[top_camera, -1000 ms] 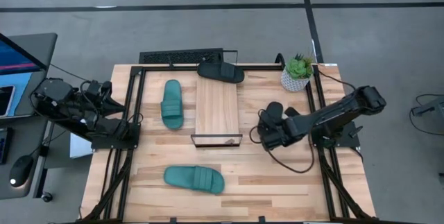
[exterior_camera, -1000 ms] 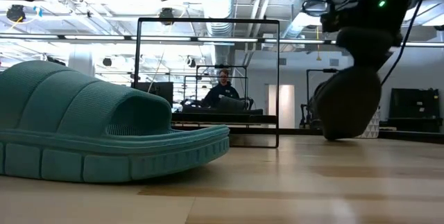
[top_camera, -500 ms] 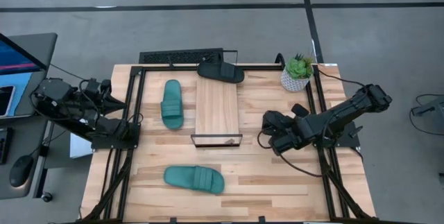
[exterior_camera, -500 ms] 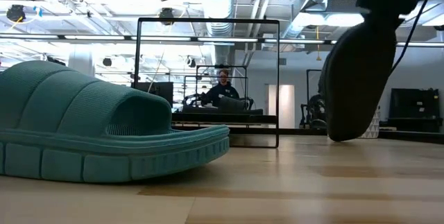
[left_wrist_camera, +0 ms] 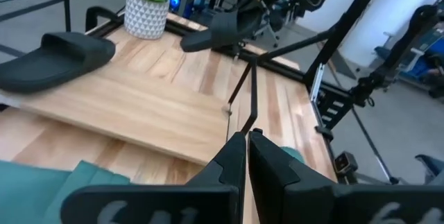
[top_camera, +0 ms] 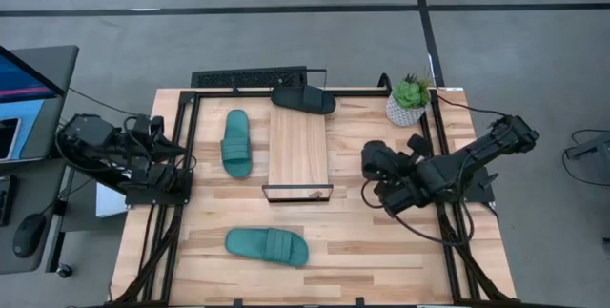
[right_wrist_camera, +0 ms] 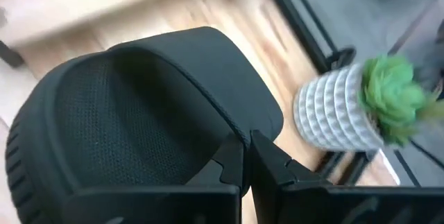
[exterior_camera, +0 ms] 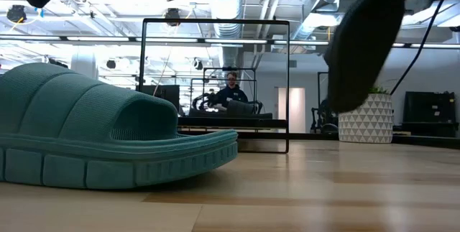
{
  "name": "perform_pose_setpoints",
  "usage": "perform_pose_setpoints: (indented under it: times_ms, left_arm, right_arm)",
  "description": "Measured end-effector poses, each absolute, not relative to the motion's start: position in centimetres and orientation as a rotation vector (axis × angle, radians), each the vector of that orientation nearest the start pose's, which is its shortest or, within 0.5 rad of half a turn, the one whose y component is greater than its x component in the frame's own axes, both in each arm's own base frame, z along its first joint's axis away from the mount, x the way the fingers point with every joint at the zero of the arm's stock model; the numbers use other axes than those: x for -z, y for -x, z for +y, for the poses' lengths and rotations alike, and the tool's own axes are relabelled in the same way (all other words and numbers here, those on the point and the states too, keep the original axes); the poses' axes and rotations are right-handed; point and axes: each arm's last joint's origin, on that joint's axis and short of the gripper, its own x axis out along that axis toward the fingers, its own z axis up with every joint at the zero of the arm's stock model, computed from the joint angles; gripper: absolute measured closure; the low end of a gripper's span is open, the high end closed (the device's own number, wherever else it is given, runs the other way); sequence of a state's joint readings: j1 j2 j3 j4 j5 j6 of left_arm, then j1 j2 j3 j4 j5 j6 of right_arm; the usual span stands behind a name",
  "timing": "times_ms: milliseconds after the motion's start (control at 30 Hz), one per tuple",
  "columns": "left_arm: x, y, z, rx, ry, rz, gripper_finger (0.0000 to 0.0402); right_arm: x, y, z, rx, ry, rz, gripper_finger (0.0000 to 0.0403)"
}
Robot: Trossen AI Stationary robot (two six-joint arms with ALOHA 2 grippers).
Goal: Pick and place slides into the shelf
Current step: Put the black slides on the shelf
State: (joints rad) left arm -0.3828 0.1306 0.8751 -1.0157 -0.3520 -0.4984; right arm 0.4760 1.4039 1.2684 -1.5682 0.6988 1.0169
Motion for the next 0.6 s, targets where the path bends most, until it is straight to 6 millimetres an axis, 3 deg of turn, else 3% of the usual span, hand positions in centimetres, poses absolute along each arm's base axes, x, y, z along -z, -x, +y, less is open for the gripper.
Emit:
perform_pose_setpoints:
  times_ms: [300, 600]
  left_arm:
    - [-32.7, -0.5, 1.0, -0.043, 0.464, 0.131, 0.0395]
    - [-33.7, -0.8, 1.2, -0.135, 0.649, 0.006, 0.0379]
  right_arm:
    - [-31.7, -20.3, 7.7, 0.816, 0.214, 0.988, 0.0402]
    - [-32.9, -20.8, 6.6, 0.854, 0.35, 0.923, 0.0402]
